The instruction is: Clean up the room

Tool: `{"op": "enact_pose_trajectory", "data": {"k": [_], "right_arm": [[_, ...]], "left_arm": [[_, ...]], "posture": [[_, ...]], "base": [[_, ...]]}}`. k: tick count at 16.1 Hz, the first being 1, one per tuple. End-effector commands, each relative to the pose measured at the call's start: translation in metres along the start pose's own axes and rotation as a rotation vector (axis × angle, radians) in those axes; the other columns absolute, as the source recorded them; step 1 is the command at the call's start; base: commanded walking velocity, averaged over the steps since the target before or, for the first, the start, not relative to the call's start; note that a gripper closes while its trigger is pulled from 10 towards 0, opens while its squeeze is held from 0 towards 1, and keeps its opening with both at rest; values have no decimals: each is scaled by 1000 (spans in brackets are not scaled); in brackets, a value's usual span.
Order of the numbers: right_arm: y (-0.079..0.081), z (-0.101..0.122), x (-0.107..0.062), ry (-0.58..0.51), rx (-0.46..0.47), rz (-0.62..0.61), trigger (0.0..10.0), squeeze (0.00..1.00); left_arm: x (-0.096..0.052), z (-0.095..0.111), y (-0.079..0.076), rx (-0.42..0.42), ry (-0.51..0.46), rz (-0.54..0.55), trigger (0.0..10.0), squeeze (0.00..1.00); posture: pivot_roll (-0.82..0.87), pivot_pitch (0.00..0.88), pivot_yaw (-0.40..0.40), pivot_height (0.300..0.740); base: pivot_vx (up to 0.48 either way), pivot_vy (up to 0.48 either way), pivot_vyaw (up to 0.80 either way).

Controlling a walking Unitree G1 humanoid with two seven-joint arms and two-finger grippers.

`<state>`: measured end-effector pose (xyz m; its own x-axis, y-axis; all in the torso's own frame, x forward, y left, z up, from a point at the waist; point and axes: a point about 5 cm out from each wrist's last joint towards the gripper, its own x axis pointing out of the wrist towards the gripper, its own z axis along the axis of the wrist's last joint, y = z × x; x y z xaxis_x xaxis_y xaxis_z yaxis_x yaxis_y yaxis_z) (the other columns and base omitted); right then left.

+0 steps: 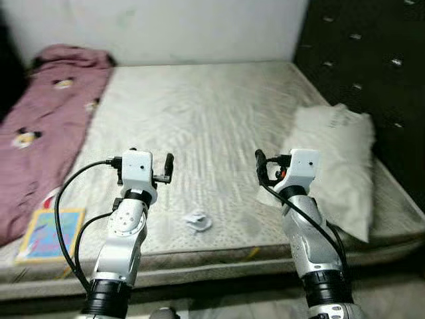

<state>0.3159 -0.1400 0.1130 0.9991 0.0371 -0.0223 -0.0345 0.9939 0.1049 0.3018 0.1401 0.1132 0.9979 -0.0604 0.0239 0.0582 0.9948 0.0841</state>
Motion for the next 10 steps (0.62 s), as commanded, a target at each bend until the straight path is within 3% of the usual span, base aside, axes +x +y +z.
{"op": "enact_pose_trajectory", "data": {"k": [1, 10], "right_arm": [[0, 0, 0, 4, -3, 0, 10000, 0], [0, -3, -2, 21, 20, 12, 10000, 0]], "left_arm": [[-2, -6, 1, -7, 30, 26, 10000, 0], [-3, -7, -5, -33, 18, -12, 10000, 0]], "posture": [[-1, 0, 9, 740], [-7, 0, -11, 740]], "base": [[0, 0, 800], [0, 0, 0]]}}
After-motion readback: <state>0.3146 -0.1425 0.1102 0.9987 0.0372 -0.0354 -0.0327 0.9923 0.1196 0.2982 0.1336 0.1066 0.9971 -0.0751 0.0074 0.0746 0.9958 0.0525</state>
